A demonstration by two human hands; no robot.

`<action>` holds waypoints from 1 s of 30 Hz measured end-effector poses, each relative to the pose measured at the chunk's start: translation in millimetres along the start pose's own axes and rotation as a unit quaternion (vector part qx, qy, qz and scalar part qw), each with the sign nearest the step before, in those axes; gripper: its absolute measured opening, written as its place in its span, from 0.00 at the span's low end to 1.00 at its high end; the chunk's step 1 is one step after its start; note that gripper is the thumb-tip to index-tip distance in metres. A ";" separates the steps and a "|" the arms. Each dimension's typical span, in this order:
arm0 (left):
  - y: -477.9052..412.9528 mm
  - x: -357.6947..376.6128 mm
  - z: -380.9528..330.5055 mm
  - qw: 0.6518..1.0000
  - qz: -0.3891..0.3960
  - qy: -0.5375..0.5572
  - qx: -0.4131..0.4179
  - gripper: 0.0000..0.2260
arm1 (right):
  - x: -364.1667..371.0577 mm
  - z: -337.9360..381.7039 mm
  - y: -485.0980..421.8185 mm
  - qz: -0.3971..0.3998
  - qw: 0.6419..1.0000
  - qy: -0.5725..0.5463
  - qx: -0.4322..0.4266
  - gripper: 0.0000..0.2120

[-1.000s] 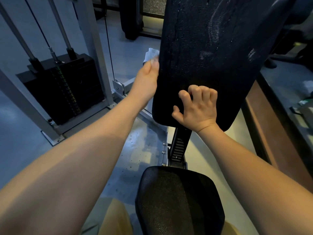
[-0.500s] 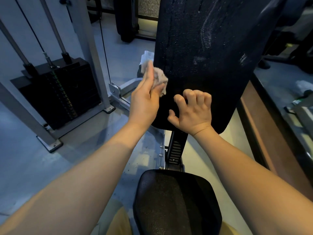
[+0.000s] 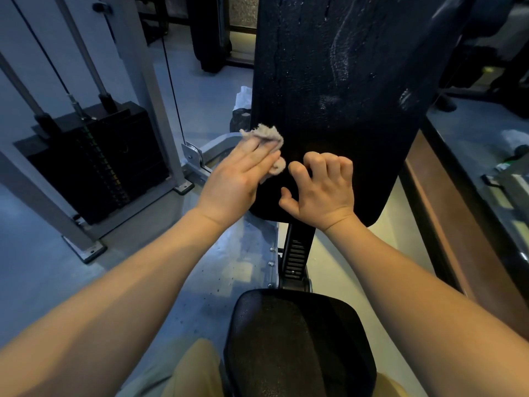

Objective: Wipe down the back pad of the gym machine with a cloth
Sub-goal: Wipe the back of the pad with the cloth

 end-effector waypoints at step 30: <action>-14.3 2.6 -1.3 0.920 -0.082 0.221 -0.313 0.24 | 0.9 -0.6 -0.7 0.016 1.000 0.007 0.004 0.21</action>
Point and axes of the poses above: each hand's wrist, its own y-axis away from the middle knuckle, its own x-axis out of the palm, z = x × y, the point moved 6 cm from there along -y, towards the middle knuckle, and after that the axes turned 14 degrees about z, right-handed, at the moved point
